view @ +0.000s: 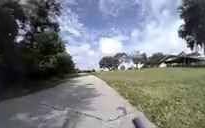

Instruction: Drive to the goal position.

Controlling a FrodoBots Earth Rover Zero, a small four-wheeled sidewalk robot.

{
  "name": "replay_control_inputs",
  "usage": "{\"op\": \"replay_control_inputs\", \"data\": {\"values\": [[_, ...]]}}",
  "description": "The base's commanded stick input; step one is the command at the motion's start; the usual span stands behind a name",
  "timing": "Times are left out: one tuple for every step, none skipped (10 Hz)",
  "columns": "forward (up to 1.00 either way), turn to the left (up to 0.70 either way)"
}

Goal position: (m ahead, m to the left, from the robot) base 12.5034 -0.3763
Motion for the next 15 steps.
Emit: {"op": "replay_control_inputs", "data": {"values": [[0.69, 0.34], [0.69, 0.34], [0.69, 0.34], [0.69, 0.34], [0.69, 0.33], [0.69, 0.17], [0.69, 0.03], [0.69, 0.03], [0.69, 0.06], [0.69, 0.14], [0.69, 0.21], [0.69, 0.07], [0.69, 0.03], [0.69, 0.03], [0.69, 0.03]]}}
